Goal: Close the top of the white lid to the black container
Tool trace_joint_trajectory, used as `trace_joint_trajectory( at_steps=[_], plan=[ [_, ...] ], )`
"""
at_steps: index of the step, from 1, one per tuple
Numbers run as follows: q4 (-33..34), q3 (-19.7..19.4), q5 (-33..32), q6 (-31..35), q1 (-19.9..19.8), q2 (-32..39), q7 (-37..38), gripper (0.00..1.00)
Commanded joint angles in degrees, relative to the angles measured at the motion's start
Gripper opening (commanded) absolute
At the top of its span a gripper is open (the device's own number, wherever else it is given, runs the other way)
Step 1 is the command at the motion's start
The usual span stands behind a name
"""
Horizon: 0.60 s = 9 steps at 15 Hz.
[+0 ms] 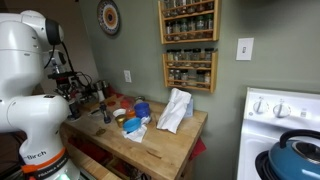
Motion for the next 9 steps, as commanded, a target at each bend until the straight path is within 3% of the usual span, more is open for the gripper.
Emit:
trace_joint_trajectory(
  at_steps=[1, 9],
  plan=[
    [-1.6, -0.32, 1.26, 0.81, 0.46, 0.04, 0.82, 0.0],
    [-2.39, -0.33, 1.44, 1.2, 0.35, -0.72, 1.02, 0.0]
  ],
)
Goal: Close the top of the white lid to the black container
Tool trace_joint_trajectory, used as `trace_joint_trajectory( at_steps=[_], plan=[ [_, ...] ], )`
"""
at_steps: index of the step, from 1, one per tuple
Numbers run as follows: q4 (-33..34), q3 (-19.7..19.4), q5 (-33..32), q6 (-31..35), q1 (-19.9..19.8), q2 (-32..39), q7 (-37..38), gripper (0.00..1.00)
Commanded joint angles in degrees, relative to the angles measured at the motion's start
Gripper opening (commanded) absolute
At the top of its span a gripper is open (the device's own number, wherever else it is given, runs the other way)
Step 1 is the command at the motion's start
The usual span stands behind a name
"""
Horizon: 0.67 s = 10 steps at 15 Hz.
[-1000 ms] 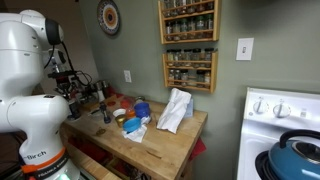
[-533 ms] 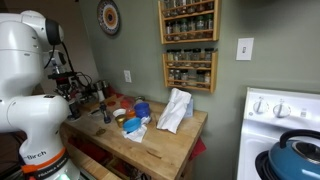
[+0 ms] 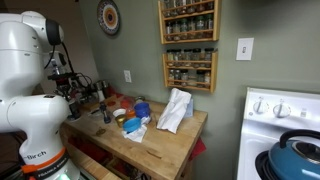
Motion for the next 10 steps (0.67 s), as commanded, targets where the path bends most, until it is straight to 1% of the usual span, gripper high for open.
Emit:
trace_joint_trajectory(
  at_steps=[1, 2, 3, 4, 7, 10],
  plan=[
    [-2.11, -0.23, 1.34, 1.86, 0.03, -1.82, 0.44, 0.0],
    [-2.2, -0.25, 1.29, 1.72, 0.0, -2.34, 0.61, 0.0],
    [-2.46, -0.2, 1.45, 1.97, -0.14, -3.19, 0.65, 0.26],
    [-2.6, -0.17, 1.45, 2.01, -0.21, -3.82, 0.7, 0.27],
    [-3.32, -0.14, 2.89, 2.43, -0.8, -6.48, 2.18, 0.47],
    [-4.2, -0.3, 7.32, 5.18, -1.72, -8.85, 7.18, 0.71]
  ],
)
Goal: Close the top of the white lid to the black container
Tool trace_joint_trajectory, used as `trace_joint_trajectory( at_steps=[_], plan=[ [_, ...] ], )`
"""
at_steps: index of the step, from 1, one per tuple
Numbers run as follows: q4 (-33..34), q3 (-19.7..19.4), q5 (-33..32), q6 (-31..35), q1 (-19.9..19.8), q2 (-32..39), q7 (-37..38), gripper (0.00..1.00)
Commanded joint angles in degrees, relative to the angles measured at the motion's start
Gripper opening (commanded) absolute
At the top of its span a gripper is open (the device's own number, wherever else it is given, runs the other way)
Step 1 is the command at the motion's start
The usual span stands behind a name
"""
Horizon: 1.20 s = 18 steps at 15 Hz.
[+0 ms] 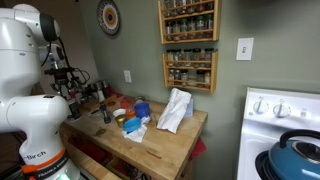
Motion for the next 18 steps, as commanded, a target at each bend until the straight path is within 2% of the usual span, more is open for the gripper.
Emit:
trace_joint_trajectory(
  at_steps=[1, 4, 10, 12, 14, 18],
  plan=[
    [-4.06, -0.49, 4.85, 4.36, -1.0, -4.58, 6.75, 0.78],
    [-5.02, -0.9, 7.06, 5.82, -1.37, -6.32, 13.75, 0.99],
    [-8.69, -1.17, 9.6, 7.63, -2.08, -11.45, 27.91, 1.0],
    [-10.04, -0.7, 13.11, 7.29, -2.58, -13.66, 30.07, 0.99],
    [-12.4, -0.46, 14.58, 9.83, -2.78, -16.67, 32.93, 1.0],
    [-16.48, 0.5, 12.37, 14.91, -3.26, -22.17, 40.2, 1.0]
  ],
)
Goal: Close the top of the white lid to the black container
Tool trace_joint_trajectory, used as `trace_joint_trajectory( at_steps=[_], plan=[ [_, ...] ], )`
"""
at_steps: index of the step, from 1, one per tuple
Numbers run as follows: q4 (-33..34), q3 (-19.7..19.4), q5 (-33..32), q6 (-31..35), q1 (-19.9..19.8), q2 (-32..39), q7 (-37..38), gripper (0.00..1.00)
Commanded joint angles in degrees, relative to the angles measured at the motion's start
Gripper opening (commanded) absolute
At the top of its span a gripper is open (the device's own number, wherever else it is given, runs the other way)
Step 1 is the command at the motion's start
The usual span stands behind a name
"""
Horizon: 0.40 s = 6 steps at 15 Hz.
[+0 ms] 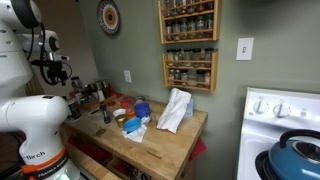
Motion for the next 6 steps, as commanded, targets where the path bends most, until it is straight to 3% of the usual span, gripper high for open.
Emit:
trace_joint_trajectory(
  at_steps=[1, 2, 6],
  plan=[
    [-6.4, 1.75, -1.58, 5.51, -1.36, -6.95, 5.25, 1.0],
    [-1.89, 1.84, -0.51, 2.28, -1.74, -2.66, 2.63, 1.0],
    [-4.3, 2.53, -0.64, 3.71, -2.26, -5.77, 3.91, 1.0]
  ],
)
